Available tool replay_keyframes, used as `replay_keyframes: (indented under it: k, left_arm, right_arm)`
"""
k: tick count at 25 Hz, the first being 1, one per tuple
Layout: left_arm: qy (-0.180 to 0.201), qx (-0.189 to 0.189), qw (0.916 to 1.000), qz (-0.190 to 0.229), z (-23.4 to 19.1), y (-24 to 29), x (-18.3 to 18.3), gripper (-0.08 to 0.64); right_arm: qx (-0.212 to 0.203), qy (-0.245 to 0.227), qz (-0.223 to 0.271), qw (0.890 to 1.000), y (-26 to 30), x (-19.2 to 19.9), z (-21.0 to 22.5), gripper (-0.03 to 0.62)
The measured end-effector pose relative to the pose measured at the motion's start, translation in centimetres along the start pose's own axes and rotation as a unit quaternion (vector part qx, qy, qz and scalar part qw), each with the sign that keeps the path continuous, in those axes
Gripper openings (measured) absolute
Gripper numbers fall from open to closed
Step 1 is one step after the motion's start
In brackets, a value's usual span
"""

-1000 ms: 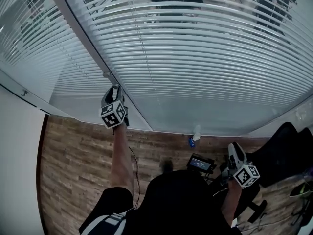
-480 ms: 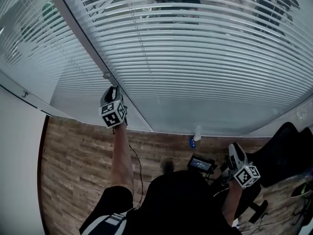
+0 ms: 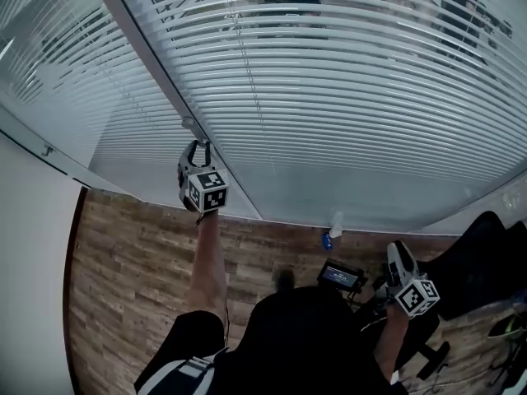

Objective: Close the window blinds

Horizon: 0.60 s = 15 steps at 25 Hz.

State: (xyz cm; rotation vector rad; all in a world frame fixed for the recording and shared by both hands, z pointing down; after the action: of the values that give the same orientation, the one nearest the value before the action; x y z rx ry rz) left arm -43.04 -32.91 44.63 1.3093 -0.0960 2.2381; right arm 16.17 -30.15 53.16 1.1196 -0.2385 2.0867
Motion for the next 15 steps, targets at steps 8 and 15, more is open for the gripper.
replay_keyframes:
  k: [8,15]
  left_arm:
    - [-0.404,0.087,0.9097,0.042,-2.4,0.0,1.6,0.170]
    - [-0.105,0.020,0.9943,-0.003,-0.8,-0.1,0.3,0.137]
  right_arm:
    - [-0.002,-0.001,0.000,1.000,0.1,0.0,-0.1,0.101]
    - [0.001,-0.002,0.002,1.000,-0.3,0.1,0.2,0.101]
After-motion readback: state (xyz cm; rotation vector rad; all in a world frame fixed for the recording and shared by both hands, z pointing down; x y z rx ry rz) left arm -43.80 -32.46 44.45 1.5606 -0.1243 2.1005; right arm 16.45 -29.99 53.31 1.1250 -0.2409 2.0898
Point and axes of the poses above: the fingertips, and each gripper's own axes: y forward along the fingers, z to its right, x out of its underside, the point moved 7 cm from there along -y, backward along the fingers, and after that the axes turned 2 degrees about y, right-handed, at the moved point
